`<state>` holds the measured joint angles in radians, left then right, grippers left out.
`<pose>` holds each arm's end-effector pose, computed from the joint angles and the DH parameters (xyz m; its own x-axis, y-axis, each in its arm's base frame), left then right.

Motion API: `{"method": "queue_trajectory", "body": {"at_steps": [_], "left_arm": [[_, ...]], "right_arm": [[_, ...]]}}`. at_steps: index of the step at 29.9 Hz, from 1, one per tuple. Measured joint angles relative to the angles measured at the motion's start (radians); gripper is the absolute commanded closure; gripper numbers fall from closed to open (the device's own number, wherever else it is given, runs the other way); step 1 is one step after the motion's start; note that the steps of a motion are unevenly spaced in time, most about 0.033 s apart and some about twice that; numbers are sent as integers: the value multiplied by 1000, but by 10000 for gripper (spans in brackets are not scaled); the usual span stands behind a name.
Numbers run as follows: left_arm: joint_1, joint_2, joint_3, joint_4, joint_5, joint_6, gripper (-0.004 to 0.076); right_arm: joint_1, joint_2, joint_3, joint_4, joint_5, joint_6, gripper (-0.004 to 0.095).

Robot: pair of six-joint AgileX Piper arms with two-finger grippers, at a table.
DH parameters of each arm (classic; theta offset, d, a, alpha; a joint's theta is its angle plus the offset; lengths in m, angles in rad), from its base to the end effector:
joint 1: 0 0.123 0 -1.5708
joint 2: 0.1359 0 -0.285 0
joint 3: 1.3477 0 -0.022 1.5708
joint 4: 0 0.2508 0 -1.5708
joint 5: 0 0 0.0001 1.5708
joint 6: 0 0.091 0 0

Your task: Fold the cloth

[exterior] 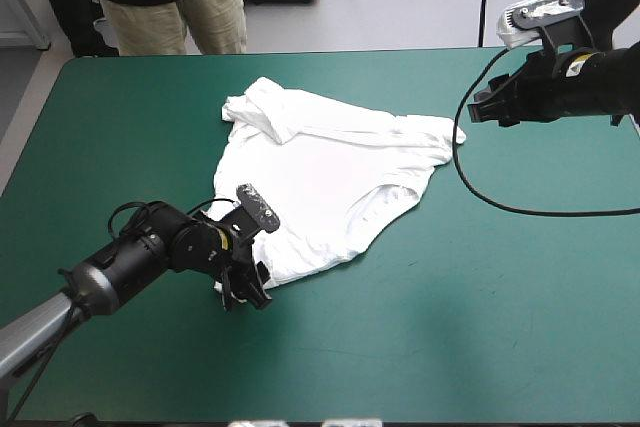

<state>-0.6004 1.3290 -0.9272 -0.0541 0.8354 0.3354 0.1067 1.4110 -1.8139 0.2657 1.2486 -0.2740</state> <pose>0.2061 -0.1455 0.2667 -0.5491 0.7328 -0.4018 0.7742 0.6271 0.0856 0.2647 0.0512 0.4854 -0.6109 -0.2475 -0.7520 -0.4061 0.9134 0.0293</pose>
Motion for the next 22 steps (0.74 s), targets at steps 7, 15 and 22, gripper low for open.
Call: {"method": "queue_trajectory", "body": {"at_steps": [7, 15, 22], "left_arm": [[-1, 113, 0, 10, 6, -33, 286], [-1, 209, 0, 13, -21, -32, 295], [-3, 243, -21, 23, 16, -32, 736]], "right_arm": [[0, 0, 0, 0, 0, 0, 412], [0, 0, 0, 0, 0, 0, 412], [0, 0, 0, -25, 0, 0, 412]]}}
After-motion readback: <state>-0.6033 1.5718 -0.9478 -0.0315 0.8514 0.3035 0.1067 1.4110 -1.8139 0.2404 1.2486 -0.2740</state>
